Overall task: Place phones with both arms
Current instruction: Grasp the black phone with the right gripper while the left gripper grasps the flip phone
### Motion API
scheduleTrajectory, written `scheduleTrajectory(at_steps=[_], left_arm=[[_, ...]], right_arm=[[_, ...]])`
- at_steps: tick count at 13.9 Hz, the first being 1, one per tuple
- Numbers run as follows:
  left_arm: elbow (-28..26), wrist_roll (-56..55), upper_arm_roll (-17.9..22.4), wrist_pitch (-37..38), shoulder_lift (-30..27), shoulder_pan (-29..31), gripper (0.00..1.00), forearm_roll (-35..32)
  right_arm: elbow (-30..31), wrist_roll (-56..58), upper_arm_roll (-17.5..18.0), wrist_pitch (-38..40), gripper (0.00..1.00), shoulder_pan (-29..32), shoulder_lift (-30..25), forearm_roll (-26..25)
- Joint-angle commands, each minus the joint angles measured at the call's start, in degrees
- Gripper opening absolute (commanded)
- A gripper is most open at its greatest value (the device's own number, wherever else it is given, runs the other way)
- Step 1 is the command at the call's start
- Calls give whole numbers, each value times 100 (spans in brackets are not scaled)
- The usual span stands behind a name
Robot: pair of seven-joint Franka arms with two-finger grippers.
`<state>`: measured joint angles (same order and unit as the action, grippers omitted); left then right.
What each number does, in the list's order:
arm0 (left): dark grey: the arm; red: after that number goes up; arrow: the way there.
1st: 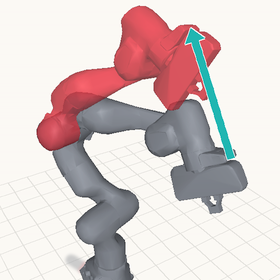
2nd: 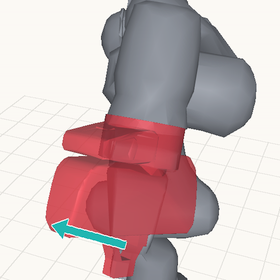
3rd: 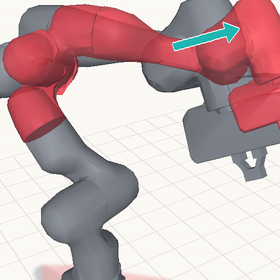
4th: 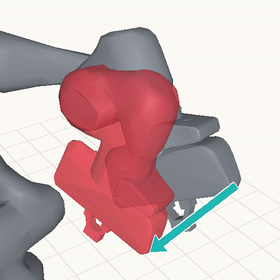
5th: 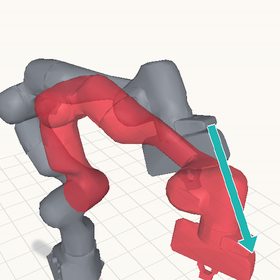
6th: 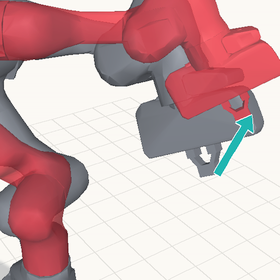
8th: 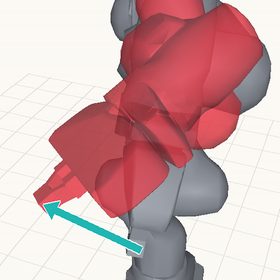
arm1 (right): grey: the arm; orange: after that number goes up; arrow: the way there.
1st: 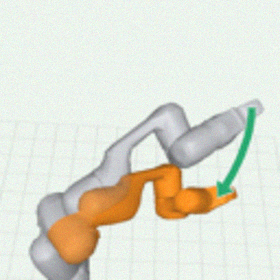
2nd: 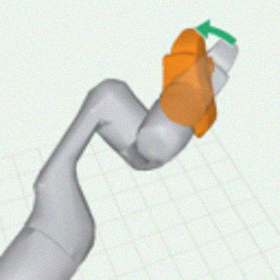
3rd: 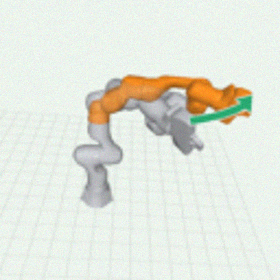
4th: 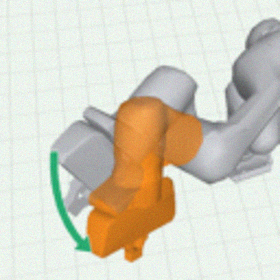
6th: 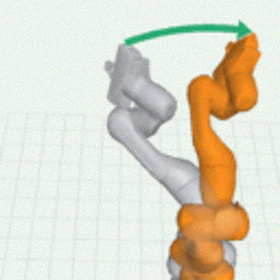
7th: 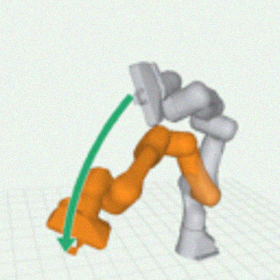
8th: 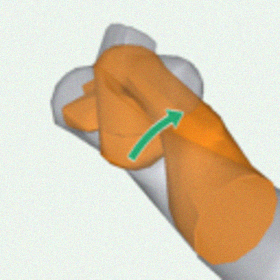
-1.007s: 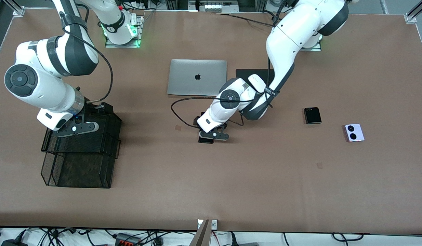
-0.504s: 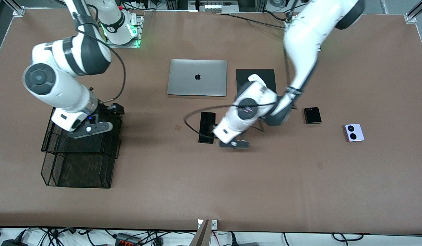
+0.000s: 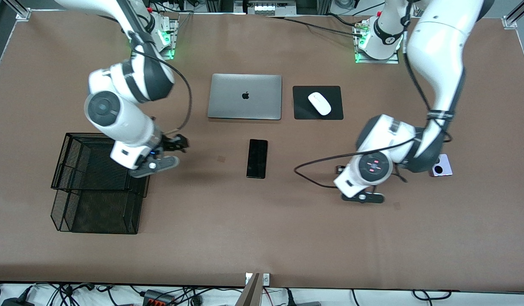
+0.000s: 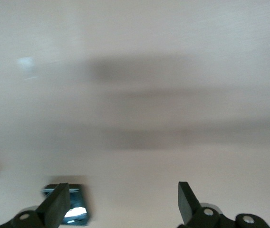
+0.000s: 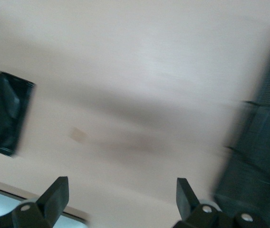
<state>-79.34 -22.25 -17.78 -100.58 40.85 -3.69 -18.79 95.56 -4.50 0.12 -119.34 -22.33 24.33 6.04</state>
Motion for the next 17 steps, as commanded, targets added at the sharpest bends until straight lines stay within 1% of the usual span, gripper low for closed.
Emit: scheduleTrajectory(at_steps=[1, 2, 3, 5, 6, 7, 9, 12, 13, 17], left_arm=[[-1150, 386, -85, -137, -814, 657, 100, -116], [-1545, 483, -103, -338, -1025, 894, 100, -116], [-2115, 545, -120, -731, -1314, 1096, 100, -116], [-3197, 546, -129, -1601, -1816, 1221, 100, -107], [-3497, 555, -129, -1840, -1870, 1360, 100, -107], [-3683, 589, -129, -2017, -1853, 1527, 100, -116], [-4070, 634, -129, -2430, -1827, 1625, 100, -107], [-4256, 599, -138, -2581, -1731, 1739, 100, -90], [-4256, 590, -147, -2598, -1660, 1862, 100, -64], [-4318, 590, -339, -2862, -1493, 2248, 100, 59]], right_arm=[[-319, -742, -38, -587, 100, -586, 572, 196], [-319, -1137, -47, -860, 100, -789, 721, 161], [-319, -1585, -73, -1107, 100, -1017, 853, 13], [-328, -2437, -73, -1267, 100, -1325, 1073, -487], [-345, -2955, -73, -1267, 100, -1501, 1205, -690], [-502, -3474, -73, -1276, 100, -1642, 1389, -857], [-880, -4152, -64, -1267, 100, -1853, 1775, -886], [-1486, -4919, -64, -1267, 100, -2152, 2355, -921], [-1627, -5034, -64, -1267, 100, -2162, 2479, -912], [-1786, -5052, -91, -1294, 100, -2179, 2708, -921]])
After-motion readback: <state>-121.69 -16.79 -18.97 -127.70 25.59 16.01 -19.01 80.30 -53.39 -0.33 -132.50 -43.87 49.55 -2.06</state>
